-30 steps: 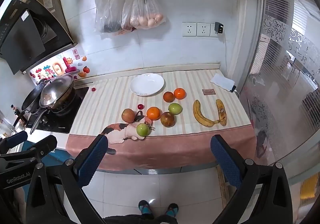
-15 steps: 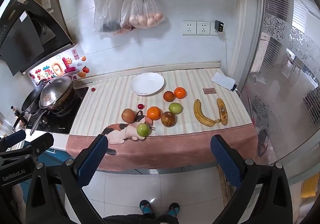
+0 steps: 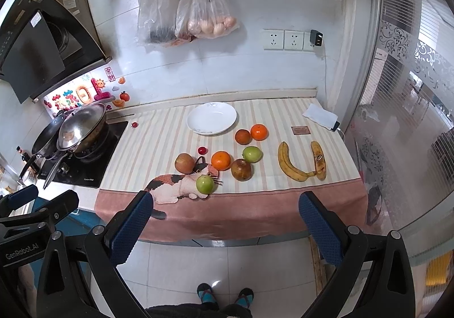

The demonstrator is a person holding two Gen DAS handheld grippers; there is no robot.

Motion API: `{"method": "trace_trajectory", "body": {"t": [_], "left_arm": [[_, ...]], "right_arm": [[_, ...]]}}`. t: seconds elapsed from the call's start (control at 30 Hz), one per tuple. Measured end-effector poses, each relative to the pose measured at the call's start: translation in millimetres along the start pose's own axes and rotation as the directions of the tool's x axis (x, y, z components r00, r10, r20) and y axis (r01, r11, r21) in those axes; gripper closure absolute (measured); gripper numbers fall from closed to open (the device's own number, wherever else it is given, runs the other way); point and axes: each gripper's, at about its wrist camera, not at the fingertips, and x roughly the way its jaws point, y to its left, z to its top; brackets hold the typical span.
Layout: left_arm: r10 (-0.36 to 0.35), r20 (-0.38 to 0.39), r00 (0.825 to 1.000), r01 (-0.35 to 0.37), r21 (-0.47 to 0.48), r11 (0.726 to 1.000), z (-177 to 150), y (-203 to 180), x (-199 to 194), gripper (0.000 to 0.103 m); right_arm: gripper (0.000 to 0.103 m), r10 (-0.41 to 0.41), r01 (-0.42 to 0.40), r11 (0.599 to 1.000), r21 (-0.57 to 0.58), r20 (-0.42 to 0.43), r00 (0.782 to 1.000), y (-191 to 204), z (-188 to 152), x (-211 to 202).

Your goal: Organize fruits

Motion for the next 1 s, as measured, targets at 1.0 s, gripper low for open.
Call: {"method": "trace_trajectory", "body": {"t": [1.0], "left_arm": [[-0.005,0.019,1.000,0.005,-0.004,1.000,1.2,3.6,-7.8,0.000]], "right_arm": [[0.000,0.003,-0.003,1.000,0.009,0.014,1.000,-1.6,5.5,-8.0]]}}
